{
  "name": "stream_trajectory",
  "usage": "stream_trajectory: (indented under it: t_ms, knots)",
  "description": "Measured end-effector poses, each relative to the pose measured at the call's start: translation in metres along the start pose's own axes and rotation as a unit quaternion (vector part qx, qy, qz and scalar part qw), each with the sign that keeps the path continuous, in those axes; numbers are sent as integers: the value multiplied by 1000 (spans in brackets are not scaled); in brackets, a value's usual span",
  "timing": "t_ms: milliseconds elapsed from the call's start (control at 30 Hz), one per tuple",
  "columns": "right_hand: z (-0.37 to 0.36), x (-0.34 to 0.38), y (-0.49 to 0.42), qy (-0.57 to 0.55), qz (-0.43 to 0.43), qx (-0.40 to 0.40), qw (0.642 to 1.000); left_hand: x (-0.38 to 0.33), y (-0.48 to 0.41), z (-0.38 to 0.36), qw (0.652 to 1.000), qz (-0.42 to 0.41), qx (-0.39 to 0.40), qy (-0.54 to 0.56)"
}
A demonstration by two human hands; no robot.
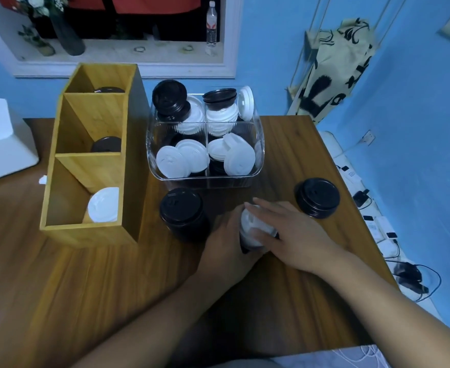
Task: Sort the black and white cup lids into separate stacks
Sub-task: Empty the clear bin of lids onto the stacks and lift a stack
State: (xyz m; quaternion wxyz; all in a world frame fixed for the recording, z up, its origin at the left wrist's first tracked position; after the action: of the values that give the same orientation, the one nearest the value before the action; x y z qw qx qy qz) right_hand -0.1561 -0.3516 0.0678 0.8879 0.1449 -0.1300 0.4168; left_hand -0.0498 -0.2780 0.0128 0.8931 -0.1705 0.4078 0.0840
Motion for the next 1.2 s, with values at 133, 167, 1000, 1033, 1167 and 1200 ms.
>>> stream_trajectory:
  t_ms: [133, 167, 1000, 1033, 1167, 1200]
  knots:
    - [58, 6, -32, -24, 20, -191, 981, 5, 2, 1, 1000, 4, 7, -16]
    - [69, 11, -45, 14, 19, -215, 976, 5, 3, 0, 1000, 8, 11, -18]
    - [16, -32, -9, -368, -154, -72, 914, 8, -3, -1, 1000, 24, -1, 2]
    - [14, -34, -10, -341, -150, -81, 925, 8, -3, -2, 1000, 24, 0, -2]
    - [14, -30, -12, -244, -131, -112, 954, 9, -2, -2, 1000, 24, -1, -10]
    - [13, -28, -12, -219, -132, -121, 959, 9, -2, -2, 1000, 27, -3, -9]
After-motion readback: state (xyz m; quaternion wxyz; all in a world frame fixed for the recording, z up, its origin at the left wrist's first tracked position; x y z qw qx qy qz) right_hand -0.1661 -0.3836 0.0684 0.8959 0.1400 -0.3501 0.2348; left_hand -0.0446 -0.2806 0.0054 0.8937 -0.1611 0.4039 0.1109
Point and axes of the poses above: each hand's wrist, its own y-axis away from the middle knuckle, its own z-axis out of the back of the hand, x = y × z, the point moved 8 cm from there along -y, towards the middle knuckle, and after that the axes turned 2 degrees about -z, right-handed, at the moved point
